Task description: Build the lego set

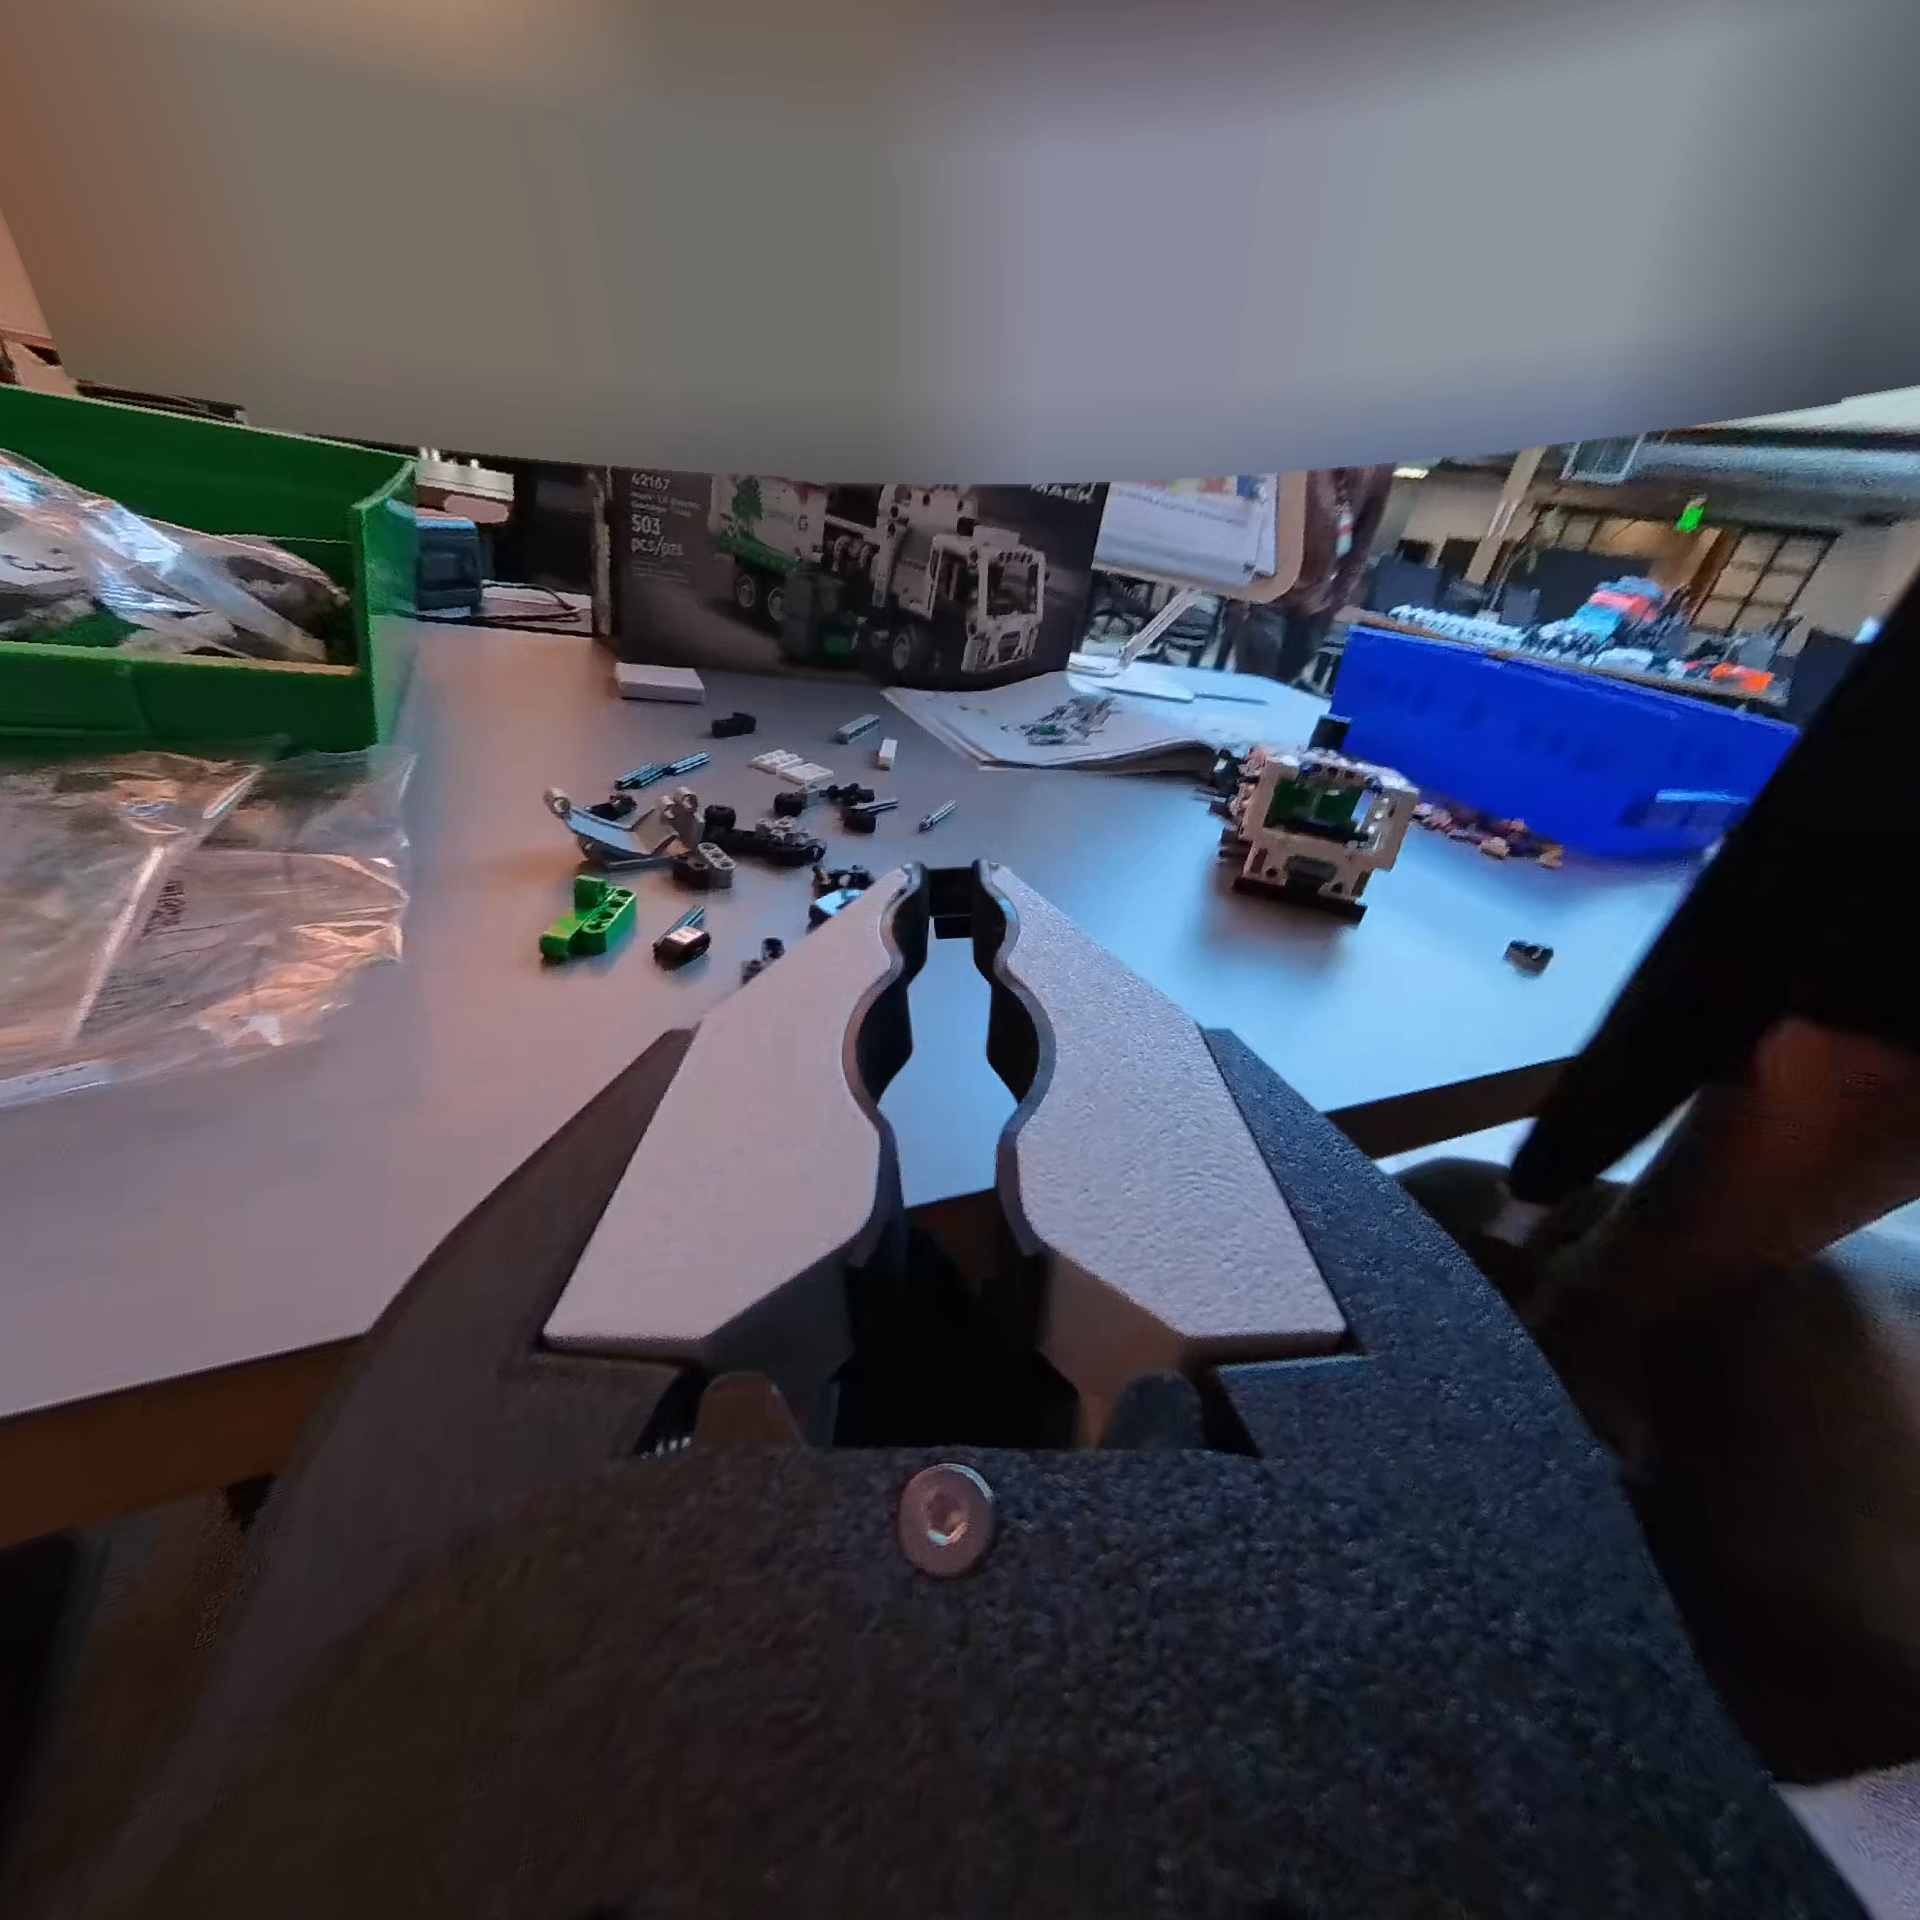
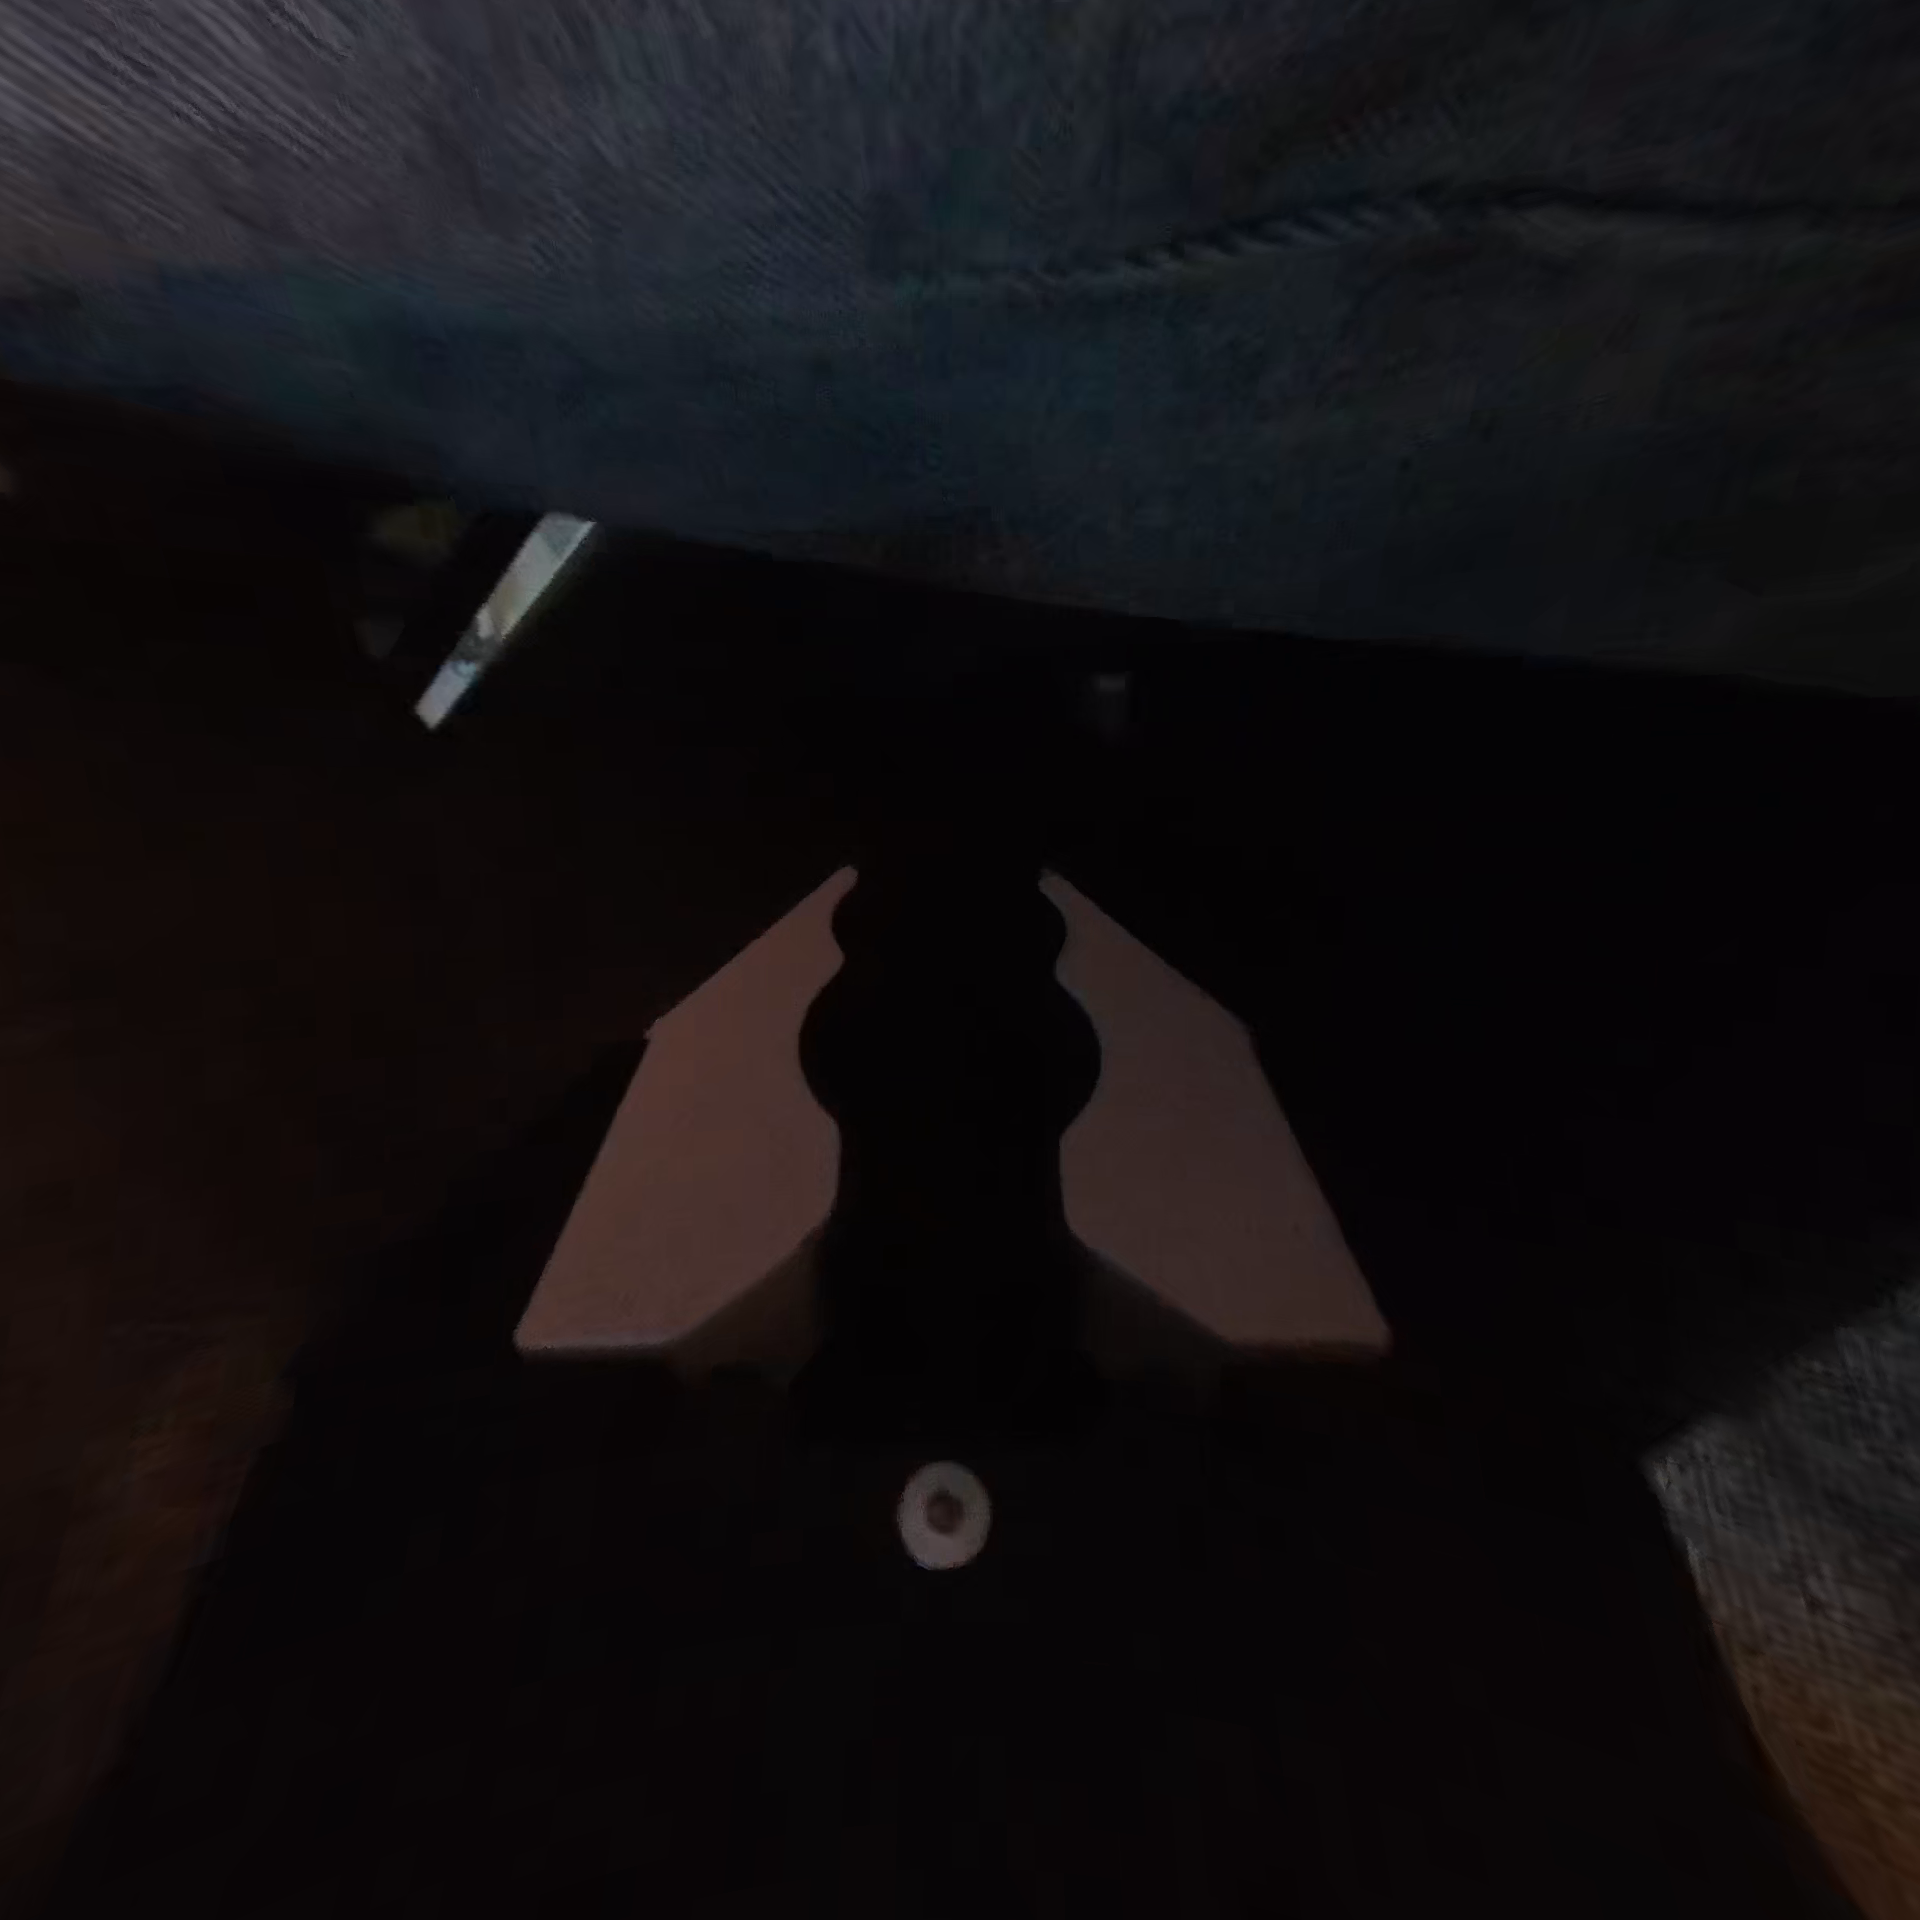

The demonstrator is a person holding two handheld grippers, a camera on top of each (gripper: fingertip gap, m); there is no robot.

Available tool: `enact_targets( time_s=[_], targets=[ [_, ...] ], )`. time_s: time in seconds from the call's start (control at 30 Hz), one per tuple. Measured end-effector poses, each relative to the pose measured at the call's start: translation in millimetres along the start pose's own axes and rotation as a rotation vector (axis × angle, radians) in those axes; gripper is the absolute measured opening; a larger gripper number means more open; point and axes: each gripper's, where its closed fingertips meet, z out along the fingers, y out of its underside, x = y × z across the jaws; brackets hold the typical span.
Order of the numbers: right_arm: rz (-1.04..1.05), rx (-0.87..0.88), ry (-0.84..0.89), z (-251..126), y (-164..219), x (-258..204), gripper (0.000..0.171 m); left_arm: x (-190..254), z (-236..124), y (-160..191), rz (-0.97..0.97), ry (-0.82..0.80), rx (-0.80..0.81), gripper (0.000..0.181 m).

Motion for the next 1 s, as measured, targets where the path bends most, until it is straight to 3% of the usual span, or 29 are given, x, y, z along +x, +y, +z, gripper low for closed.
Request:
enact_targets(
  time_s=[0.1,0.37,0.43,0.63,0.83,1.0],
  targets=[
    [-0.106,-0.091,-0.037,24,13,-17,0.024,-3,-10,-1,0.02,-0.028,-0.006,0.006],
    [-0.492,-0.118,0.057,51,8,-16,0.025,-8,-37,-1,0.089,-0.082,-0.037,0.006],
    [-0.478,-0.051,0.15,50,-10,-3,0.029,-8,-42,6,0.148,-0.111,-0.078,0.006],
    [-0.34,-0.039,0.217,60,-28,14,0.03,8,-50,-4,0.105,-0.081,-0.022,0.007],
    [-0.471,-0.093,0.334,73,-22,14,0.021,19,-51,-8,0.077,-0.051,0.005,0.006],
    [-0.434,-0.092,0.333,75,-24,13,0.007,27,-55,-8,0.068,-0.031,0.007,0.006]
  ],
)
